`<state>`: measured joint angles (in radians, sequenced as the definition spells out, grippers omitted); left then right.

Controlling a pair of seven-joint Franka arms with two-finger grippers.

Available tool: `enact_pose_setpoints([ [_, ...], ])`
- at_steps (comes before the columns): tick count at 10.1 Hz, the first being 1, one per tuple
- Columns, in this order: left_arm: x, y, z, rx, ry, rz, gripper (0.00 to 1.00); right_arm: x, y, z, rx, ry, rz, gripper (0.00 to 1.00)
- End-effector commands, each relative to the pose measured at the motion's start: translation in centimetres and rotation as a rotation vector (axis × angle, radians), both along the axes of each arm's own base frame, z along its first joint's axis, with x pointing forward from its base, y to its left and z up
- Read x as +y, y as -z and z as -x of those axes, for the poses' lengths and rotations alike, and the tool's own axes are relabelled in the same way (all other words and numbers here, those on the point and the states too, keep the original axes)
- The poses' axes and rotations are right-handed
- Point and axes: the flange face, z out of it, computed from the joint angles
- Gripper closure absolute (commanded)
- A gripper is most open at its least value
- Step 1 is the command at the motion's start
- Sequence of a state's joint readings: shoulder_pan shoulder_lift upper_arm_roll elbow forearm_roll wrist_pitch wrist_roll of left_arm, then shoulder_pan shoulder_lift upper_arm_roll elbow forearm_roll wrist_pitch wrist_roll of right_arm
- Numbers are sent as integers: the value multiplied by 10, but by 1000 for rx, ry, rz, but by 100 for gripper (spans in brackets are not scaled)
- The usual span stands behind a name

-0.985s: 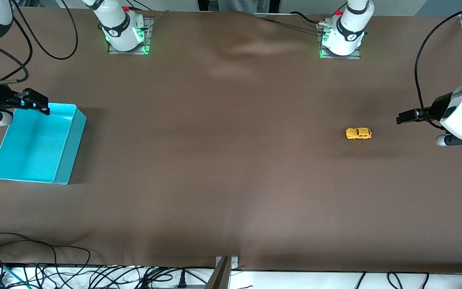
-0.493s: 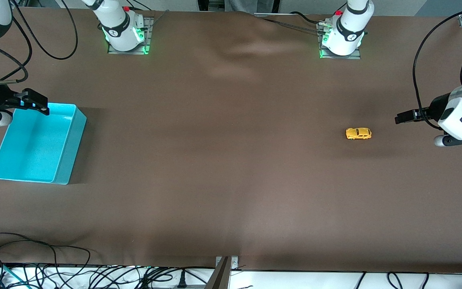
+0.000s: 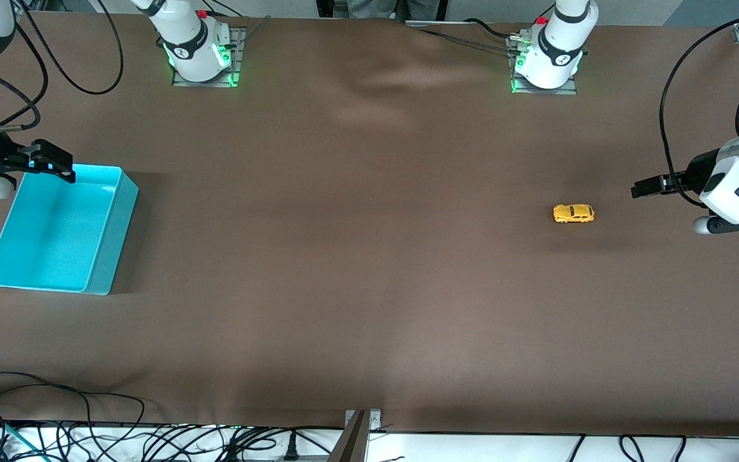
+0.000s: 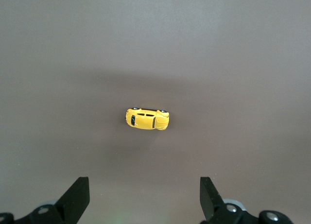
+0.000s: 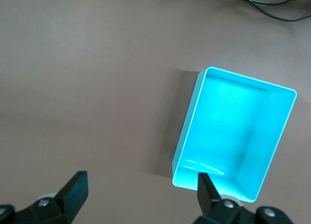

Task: Wind up and store yellow beetle car
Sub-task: 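Lower the left gripper onto the yellow beetle car and grasp it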

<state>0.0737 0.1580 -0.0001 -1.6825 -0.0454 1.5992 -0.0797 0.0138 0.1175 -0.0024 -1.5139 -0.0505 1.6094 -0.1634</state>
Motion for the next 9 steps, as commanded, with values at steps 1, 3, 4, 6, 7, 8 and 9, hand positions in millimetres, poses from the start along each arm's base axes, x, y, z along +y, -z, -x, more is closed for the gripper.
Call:
enact_pose_setpoints([
  [1, 2, -1, 4, 4, 0, -17, 0, -3, -8, 4, -9, -12, 0, 0],
  [3, 2, 1, 4, 11, -45, -25, 0, -3, -1, 1, 0, -12, 0, 0],
  [4, 10, 8, 6, 34, -180, -50, 0, -3, 3, 0, 6, -12, 0, 0],
  [6, 13, 40, 5, 93, -445, -130, 0, -4, 6, -2, 8, -11, 0, 0],
  [7, 17, 63, -1, 126, -593, -178, 0, -4, 8, -3, 11, -11, 0, 0],
  [8, 17, 82, -7, 112, -759, -219, 0, -4, 9, -3, 11, -11, 0, 0],
  [9, 18, 100, -7, 59, -927, -243, 0, -4, 13, -5, 16, -11, 0, 0],
])
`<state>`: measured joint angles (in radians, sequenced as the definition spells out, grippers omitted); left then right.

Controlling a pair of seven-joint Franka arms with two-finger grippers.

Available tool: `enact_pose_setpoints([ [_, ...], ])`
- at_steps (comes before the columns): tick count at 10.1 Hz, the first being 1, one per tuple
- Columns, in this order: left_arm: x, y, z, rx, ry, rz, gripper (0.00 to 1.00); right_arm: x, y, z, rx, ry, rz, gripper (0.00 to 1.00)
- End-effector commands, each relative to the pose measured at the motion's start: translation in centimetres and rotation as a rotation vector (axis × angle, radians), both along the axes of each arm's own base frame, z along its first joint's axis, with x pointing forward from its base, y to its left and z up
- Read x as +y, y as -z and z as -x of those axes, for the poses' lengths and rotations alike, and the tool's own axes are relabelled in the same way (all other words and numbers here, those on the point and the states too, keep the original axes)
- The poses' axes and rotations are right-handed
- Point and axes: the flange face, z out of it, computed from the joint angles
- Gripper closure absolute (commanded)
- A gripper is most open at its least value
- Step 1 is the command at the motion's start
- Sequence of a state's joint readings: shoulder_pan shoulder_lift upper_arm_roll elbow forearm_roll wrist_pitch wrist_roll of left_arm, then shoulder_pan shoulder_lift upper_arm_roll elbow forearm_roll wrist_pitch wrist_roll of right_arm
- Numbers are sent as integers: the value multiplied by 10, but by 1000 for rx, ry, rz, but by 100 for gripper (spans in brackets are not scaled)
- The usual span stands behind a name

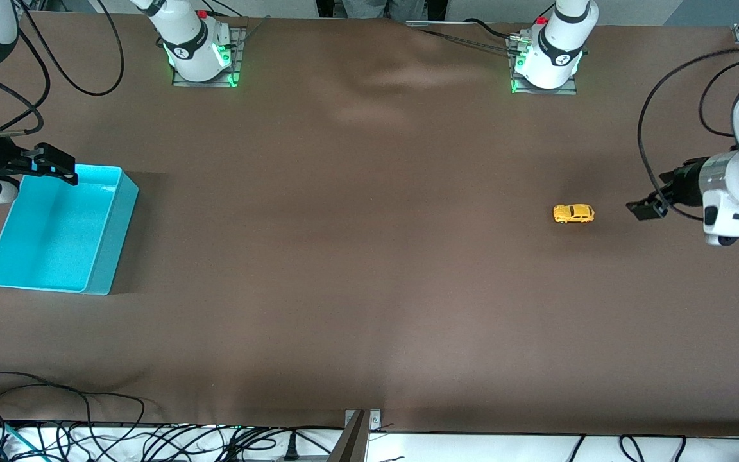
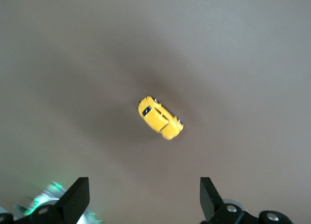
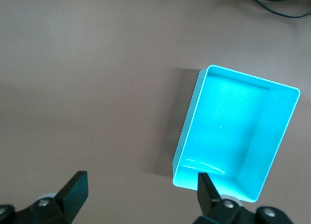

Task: Wind up and store yellow beetle car
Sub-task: 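Lower the left gripper onto the yellow beetle car and grasp it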

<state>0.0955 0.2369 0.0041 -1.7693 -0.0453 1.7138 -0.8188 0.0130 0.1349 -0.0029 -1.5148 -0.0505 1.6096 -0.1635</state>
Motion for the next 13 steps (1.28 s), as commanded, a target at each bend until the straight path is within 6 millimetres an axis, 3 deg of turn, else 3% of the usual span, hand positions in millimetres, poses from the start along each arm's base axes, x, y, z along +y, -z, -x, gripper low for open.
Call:
enact_pose_setpoints([
  [1, 1, 31, 2, -62, -272, -99, 0, -3, 2, -1, -4, -13, -1, 0],
  [3, 1, 63, 11, -96, -463, -141, 0, -3, 3, -2, -2, -13, -1, 0],
  [5, -12, 97, 28, -152, -593, -159, 0, -3, 8, -4, 5, -13, -1, 0],
  [9, -36, 174, 75, -232, -655, -198, 0, -3, 8, -4, 5, -13, -1, 0],
  [13, -38, 202, 91, -243, -681, -209, 0, -3, 8, -4, 4, -13, -1, 0],
])
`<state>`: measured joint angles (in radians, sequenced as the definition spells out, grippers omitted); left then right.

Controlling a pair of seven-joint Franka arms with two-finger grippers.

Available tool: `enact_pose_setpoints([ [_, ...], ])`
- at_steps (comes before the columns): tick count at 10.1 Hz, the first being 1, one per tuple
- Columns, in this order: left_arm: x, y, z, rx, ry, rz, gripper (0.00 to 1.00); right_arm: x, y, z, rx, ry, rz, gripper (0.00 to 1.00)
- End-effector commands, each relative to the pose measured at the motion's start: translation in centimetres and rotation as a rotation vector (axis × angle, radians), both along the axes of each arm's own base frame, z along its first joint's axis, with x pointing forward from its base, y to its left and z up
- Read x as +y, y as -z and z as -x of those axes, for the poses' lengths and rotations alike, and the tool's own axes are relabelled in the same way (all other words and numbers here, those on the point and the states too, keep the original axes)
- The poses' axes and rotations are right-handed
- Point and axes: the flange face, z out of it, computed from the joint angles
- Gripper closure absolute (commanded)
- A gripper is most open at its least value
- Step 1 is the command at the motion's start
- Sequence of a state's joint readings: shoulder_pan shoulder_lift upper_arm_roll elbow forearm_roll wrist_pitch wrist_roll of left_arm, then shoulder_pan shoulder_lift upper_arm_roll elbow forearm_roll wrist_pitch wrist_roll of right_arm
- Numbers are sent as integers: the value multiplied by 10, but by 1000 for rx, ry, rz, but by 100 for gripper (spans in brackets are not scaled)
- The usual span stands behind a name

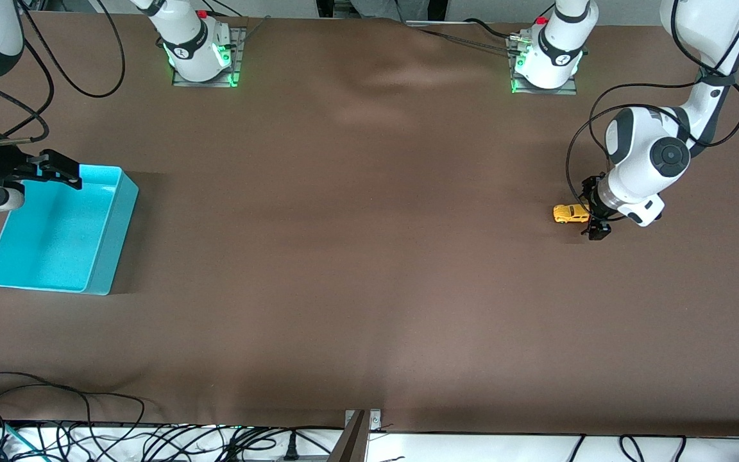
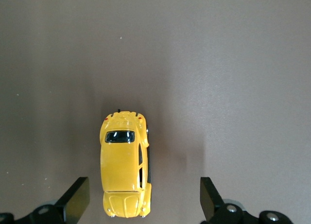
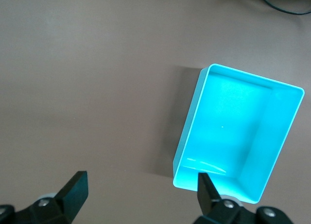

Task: Wind up and store yellow beetle car
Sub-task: 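Lower the left gripper onto the yellow beetle car and grasp it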

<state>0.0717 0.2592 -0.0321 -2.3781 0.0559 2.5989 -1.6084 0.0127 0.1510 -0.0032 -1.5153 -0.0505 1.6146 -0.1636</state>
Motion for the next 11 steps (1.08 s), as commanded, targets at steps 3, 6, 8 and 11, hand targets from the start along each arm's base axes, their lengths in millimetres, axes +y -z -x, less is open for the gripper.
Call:
enact_pose_setpoints([
  [3, -6, 23, 18, -47, -20, -10, 8, -3, -2, 0, -12, -13, -1, 0],
  [6, -5, 25, 22, -39, -23, -10, 67, -3, -2, 0, -12, -13, -1, 0],
  [8, -5, 22, 22, -46, -26, -10, 100, -3, -2, 0, -12, -13, -1, 0],
  [11, -41, 9, 16, -71, 9, 1, 100, -3, -2, 0, -12, -13, -1, 0],
])
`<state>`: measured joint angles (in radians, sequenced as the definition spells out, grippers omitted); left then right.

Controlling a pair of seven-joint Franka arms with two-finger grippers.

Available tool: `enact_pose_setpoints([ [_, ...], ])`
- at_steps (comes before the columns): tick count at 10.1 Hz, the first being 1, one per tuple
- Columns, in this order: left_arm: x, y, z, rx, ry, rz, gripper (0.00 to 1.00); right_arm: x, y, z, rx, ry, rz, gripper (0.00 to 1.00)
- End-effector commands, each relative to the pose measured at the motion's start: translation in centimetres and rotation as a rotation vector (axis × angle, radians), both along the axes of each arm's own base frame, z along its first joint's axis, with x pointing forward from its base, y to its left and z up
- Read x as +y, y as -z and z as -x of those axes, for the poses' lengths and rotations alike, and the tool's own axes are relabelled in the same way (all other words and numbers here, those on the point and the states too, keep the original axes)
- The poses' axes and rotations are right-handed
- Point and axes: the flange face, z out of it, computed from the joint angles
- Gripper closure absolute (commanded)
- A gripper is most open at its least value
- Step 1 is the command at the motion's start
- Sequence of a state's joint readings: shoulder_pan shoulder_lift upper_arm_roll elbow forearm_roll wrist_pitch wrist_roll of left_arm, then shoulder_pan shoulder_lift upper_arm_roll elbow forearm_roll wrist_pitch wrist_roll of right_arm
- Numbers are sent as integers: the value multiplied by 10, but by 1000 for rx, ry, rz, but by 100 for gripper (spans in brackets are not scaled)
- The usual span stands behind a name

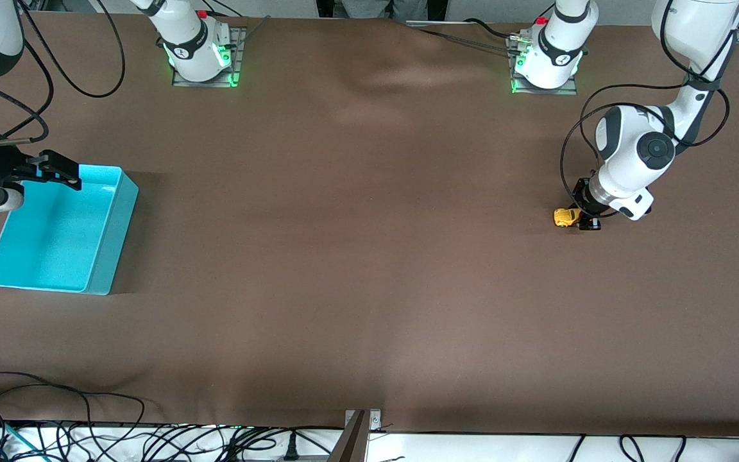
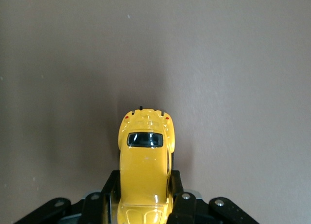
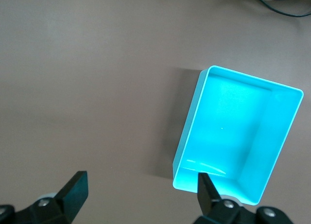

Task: Wind up and store yellow beetle car
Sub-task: 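Drag the car back and forth on the table with the left gripper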

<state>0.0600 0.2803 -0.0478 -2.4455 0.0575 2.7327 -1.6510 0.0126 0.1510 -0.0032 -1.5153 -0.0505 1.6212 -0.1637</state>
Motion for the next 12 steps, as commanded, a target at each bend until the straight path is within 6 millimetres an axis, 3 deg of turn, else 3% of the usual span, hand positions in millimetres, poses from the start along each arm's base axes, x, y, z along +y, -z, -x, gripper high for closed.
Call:
enact_pose_setpoints([
  [1, -32, -16, -5, -38, 35, -6, 100, -3, -1, 1, -6, -13, -1, 0],
  [4, -85, 0, -2, -10, 67, 29, 100, -3, -1, 0, -6, -13, -1, 0],
  [6, -105, 10, -9, -1, 29, 46, 100, -3, -1, 1, -4, -13, -1, 0],
  [9, -105, 23, -7, 18, 24, 48, 100, -3, 0, 0, -4, -13, -1, 0],
  [12, -87, 32, -7, 28, 52, 15, 100, -3, 0, 1, -3, -13, -1, 0],
])
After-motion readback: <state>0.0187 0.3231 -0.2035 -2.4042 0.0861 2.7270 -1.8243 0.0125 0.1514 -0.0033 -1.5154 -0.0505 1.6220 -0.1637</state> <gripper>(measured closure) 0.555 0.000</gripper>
